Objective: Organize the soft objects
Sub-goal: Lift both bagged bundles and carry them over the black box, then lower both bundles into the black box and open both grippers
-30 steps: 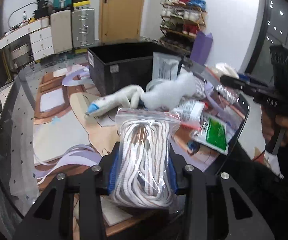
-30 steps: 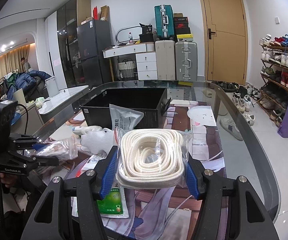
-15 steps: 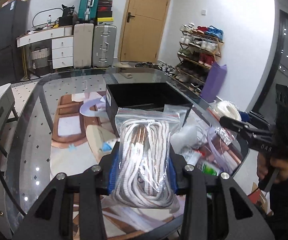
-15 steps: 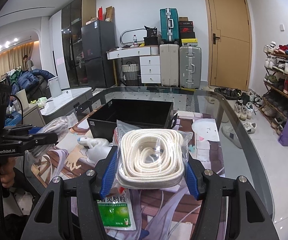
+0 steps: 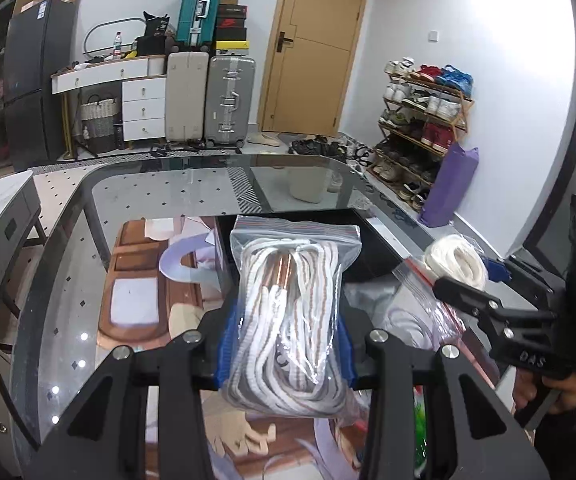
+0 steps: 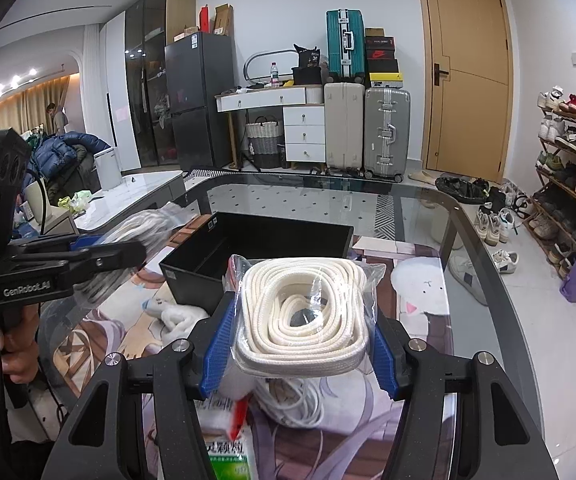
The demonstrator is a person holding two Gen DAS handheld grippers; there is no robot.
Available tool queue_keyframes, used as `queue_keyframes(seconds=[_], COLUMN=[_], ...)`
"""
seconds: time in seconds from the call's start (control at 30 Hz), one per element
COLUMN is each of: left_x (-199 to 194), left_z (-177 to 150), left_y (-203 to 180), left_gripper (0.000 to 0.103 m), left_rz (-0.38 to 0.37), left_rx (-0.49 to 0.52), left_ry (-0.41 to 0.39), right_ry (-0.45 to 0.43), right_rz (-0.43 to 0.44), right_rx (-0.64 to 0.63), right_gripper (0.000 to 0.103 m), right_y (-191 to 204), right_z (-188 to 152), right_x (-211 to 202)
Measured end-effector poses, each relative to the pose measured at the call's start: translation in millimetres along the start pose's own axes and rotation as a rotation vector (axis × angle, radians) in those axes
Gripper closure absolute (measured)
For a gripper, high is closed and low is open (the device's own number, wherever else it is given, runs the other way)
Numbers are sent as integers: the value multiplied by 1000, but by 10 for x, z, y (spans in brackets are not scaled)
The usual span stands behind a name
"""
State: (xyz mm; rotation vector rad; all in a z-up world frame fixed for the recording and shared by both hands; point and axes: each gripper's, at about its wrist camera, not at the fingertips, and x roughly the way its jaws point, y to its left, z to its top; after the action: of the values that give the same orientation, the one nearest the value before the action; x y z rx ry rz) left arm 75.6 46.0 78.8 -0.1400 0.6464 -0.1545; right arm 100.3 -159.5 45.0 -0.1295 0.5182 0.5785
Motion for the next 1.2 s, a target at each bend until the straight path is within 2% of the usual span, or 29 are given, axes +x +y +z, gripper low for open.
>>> queue_keyframes(seconds=[0.27,0.5,0.67,0.93,1.0,1.07,1.1,1.2], left_x=[268,550,731,846,872,862,858,803], left_z=[160,242,267,312,313,309,312,290], left_y=[-61,-90,-74,-26,-15,-16,-20,-34], left_gripper=[63,63,63,61,59,58,54,32], left_rz=[39,72,70,54,50,34,27,9], left_rx=[34,61,65,66,68,71,72,72], left_ry=[15,68,102,107,112,111,113,108], right_ry=[24,53,80,114,120,105,94,67], right_rz=[18,23,26,17,23,19,7,-6], right_rx=[-26,-54,-76,-95,-89,-90,-89,-66], right_gripper=[44,44,44,43,38,24,22,16], right_y=[-52,-39,17,40,38,33,37,-41], right_z=[196,394,478,467,453,435,425,405], right_x=[259,549,760,1003,1047,1041,1014,921])
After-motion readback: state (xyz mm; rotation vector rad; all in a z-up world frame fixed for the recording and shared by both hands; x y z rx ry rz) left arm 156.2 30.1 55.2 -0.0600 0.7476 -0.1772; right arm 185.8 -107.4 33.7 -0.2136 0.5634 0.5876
